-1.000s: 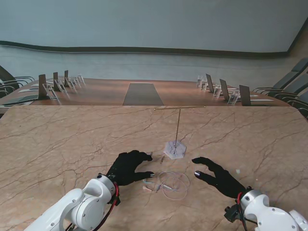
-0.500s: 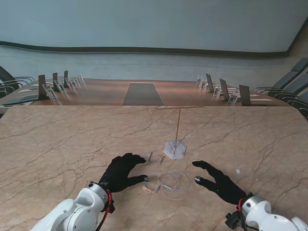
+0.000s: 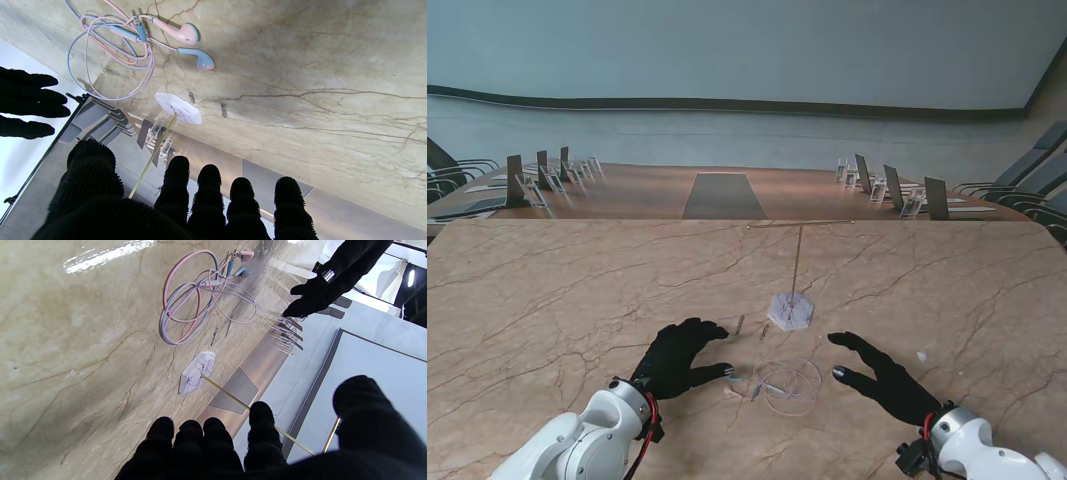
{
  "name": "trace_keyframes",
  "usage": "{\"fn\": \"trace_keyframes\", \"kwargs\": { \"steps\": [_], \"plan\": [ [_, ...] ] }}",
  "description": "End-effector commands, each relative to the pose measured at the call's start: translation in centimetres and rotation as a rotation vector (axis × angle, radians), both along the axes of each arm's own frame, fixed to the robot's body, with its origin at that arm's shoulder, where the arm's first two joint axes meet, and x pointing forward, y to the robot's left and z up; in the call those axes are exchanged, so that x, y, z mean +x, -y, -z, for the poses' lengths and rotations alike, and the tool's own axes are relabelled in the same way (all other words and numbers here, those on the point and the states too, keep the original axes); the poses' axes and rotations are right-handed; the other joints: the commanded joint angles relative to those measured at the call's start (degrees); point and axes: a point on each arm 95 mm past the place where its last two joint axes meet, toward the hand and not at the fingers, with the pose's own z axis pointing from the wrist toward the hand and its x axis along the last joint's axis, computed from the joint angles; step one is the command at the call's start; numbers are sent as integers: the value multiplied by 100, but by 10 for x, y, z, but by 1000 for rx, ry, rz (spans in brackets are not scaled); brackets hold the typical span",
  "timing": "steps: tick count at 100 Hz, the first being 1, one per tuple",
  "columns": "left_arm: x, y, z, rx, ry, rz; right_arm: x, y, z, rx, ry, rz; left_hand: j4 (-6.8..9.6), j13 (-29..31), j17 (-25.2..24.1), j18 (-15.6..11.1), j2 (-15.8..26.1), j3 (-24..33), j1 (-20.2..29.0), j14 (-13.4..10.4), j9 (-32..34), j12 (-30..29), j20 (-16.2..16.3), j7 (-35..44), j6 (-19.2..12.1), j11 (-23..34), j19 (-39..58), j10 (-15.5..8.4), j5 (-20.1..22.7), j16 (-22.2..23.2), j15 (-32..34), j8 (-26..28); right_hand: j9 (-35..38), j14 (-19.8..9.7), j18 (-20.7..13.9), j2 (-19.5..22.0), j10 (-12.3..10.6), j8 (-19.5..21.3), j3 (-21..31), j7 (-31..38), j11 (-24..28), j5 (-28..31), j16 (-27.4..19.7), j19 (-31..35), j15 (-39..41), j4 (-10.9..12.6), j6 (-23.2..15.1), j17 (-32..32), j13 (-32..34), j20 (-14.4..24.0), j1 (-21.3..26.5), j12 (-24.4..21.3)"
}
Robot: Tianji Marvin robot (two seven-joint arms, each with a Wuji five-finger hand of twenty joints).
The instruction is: Take the wired earphone off the rack, coil the cable and place them on the table
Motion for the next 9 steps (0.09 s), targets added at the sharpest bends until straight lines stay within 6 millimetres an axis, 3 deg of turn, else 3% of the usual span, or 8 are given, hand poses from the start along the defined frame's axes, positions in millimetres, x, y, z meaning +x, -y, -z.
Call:
{"fn": "trace_keyframes", "kwargs": {
  "steps": [1, 9],
  "plan": [
    [-1, 2, 1, -7, -9, 5, 0, -2, -1, 3, 2, 1, 164, -177, -29, -118, 254, -46, -138, -192, -226, -46, 68, -159, 28, -40, -149, -185, -197, -93, -124, -94, -143, -324, -392, 126, -161, 68, 82, -127, -125, -61, -98, -193, -83, -80, -131, 16, -185, -118, -322, 54],
    [0, 3, 1, -6, -12, 6, 1, -2, -1, 3, -5, -1, 166, -178, -29, -126, 254, -41, -125, -198, -226, -48, 76, -153, 24, -39, -149, -180, -187, -96, -122, -93, -142, -320, -394, 128, -162, 107, 86, -143, -128, -55, -103, -196, -85, -80, -124, 17, -186, -126, -310, 48]
  ]
}}
